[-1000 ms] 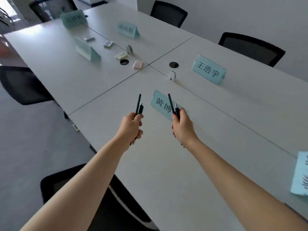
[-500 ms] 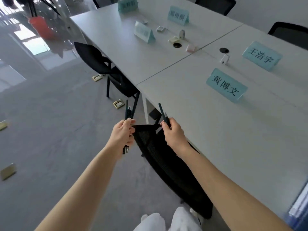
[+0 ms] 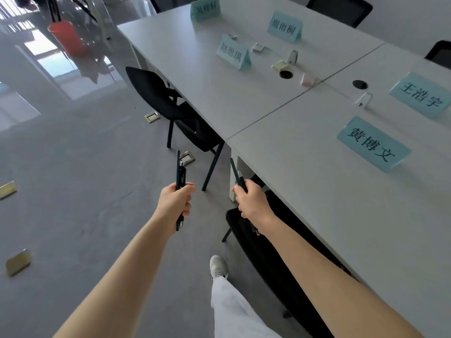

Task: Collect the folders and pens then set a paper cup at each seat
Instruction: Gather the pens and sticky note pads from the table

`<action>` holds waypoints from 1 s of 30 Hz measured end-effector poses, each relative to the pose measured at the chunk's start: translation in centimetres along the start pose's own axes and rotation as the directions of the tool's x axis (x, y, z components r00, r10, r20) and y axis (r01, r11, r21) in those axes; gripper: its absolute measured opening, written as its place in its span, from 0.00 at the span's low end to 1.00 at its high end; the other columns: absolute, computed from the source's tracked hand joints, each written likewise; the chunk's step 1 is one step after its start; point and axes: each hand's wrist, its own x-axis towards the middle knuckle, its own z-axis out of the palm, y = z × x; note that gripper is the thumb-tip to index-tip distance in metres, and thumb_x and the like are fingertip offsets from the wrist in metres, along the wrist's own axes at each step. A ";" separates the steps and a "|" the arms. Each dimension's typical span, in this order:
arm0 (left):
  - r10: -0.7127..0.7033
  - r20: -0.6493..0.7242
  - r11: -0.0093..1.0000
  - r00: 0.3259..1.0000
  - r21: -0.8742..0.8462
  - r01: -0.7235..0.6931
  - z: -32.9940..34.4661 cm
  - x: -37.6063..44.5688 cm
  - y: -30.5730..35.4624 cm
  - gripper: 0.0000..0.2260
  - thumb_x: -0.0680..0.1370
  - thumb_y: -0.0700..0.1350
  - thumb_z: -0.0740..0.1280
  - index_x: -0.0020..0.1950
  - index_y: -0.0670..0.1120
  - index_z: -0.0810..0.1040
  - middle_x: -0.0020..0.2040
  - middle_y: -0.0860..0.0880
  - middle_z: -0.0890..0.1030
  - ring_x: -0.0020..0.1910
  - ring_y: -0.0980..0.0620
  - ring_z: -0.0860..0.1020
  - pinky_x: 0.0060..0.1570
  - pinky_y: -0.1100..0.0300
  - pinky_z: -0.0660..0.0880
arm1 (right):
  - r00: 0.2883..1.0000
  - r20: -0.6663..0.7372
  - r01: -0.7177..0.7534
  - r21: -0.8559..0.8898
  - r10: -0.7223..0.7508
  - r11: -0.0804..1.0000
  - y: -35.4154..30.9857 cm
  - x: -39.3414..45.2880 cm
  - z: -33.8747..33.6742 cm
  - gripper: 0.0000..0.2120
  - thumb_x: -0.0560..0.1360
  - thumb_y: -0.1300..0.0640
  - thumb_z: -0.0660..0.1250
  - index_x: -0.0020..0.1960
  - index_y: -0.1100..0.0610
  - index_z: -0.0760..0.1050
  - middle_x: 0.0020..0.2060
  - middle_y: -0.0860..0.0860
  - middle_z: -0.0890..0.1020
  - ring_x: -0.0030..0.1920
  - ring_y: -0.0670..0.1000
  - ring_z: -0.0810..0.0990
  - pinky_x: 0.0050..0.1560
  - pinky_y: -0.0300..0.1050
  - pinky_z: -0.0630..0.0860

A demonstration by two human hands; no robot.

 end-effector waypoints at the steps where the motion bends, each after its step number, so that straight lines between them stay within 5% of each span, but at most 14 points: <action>1: -0.002 -0.002 1.000 1.000 0.005 0.002 0.1 1.3 0.9 0.01 0.78 0.38 0.65 0.47 0.43 0.75 0.25 0.54 0.64 0.22 0.56 0.60 0.23 0.64 0.57 | 1.000 -0.009 -0.008 0.006 0.008 1.000 -0.5 1.2 0.0 0.10 0.80 0.53 0.58 0.45 0.59 0.71 0.31 0.50 0.70 0.27 0.47 0.66 0.28 0.41 0.64; 10: -0.024 0.081 0.998 0.996 0.054 0.020 1.6 13.9 10.2 0.03 0.78 0.39 0.67 0.50 0.40 0.78 0.25 0.54 0.63 0.23 0.55 0.60 0.24 0.63 0.59 | 0.993 -0.095 -0.075 -0.065 0.069 0.995 -7.3 13.8 -0.6 0.10 0.77 0.54 0.59 0.47 0.62 0.72 0.33 0.52 0.73 0.34 0.53 0.71 0.35 0.48 0.71; 15: -0.047 0.134 0.991 0.990 0.133 0.029 3.1 20.7 13.2 0.06 0.78 0.38 0.66 0.41 0.44 0.76 0.28 0.51 0.65 0.22 0.55 0.61 0.21 0.64 0.60 | 0.980 -0.157 -0.133 -0.059 0.122 0.989 -9.5 19.9 -1.7 0.10 0.76 0.56 0.60 0.50 0.62 0.74 0.35 0.54 0.75 0.34 0.53 0.72 0.35 0.47 0.72; 19: -0.042 0.156 0.975 0.987 0.224 0.006 4.4 26.2 15.7 0.03 0.77 0.38 0.67 0.43 0.42 0.76 0.27 0.51 0.64 0.21 0.56 0.60 0.20 0.65 0.59 | 0.963 -0.189 -0.195 0.000 0.191 0.981 -11.2 24.7 -2.8 0.08 0.77 0.58 0.60 0.48 0.63 0.75 0.34 0.54 0.73 0.32 0.52 0.71 0.26 0.41 0.69; 30: -0.081 0.373 0.923 0.924 0.378 -0.071 7.5 41.2 27.0 0.03 0.78 0.36 0.64 0.47 0.39 0.77 0.23 0.52 0.63 0.20 0.55 0.59 0.21 0.66 0.57 | 0.849 -0.404 -0.275 0.209 0.339 0.938 -17.7 36.5 -4.5 0.09 0.75 0.61 0.59 0.48 0.62 0.77 0.34 0.54 0.81 0.29 0.51 0.72 0.29 0.42 0.70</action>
